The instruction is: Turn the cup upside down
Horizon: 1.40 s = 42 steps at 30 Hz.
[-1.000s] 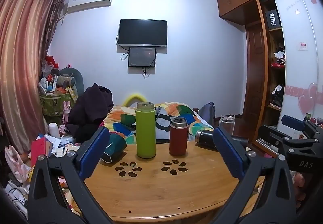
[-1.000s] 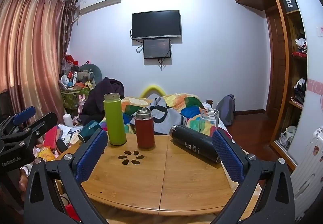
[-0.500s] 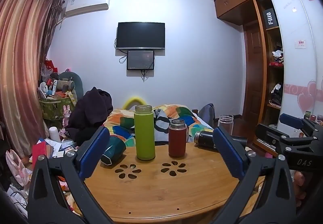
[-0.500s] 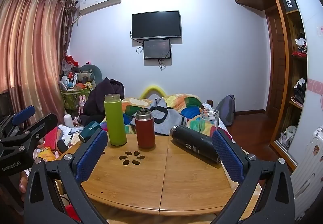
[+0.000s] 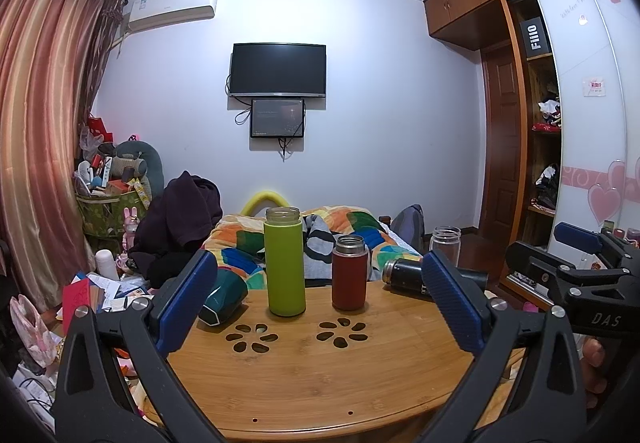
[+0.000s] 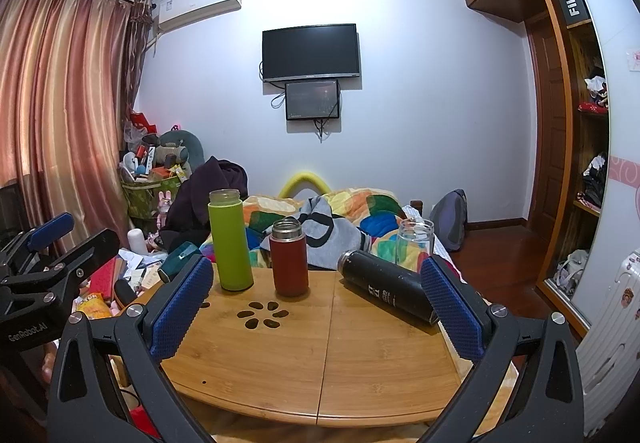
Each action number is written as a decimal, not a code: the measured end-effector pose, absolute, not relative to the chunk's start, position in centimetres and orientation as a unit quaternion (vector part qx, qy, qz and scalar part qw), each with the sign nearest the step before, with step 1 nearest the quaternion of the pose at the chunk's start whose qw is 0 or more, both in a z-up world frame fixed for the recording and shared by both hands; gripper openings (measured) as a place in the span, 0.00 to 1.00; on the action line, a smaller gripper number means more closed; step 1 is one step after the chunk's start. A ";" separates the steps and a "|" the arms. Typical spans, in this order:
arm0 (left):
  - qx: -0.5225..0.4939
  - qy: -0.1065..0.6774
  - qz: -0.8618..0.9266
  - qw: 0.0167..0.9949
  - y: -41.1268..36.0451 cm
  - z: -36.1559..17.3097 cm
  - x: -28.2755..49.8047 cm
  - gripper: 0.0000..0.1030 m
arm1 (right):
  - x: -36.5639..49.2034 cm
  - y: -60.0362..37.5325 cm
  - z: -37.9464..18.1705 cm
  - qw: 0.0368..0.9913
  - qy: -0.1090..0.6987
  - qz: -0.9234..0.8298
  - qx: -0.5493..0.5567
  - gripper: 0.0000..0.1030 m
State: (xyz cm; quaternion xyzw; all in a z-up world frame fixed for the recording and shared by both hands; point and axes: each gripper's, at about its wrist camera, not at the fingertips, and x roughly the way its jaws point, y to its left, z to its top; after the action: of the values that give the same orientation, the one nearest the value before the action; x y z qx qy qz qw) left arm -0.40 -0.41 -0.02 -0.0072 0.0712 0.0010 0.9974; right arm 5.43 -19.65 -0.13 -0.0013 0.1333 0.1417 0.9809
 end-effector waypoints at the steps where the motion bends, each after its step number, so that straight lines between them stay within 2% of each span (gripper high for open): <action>1: -0.007 0.072 0.001 0.997 -0.4 0.0 -0.4 1.00 | 5.4 -19.6 -0.1 0.981 0.133 0.142 -0.001 1.00; 42: -0.009 0.077 0.000 0.997 -0.7 -0.1 -0.2 1.00 | 5.1 -19.9 0.7 0.981 0.128 0.147 0.002 1.00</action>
State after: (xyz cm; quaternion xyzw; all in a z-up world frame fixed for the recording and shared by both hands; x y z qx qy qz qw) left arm -0.19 -0.66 -0.08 -0.0091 0.0770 0.0001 0.9970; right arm 5.10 -19.90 0.69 0.0017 0.1277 0.1470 0.9809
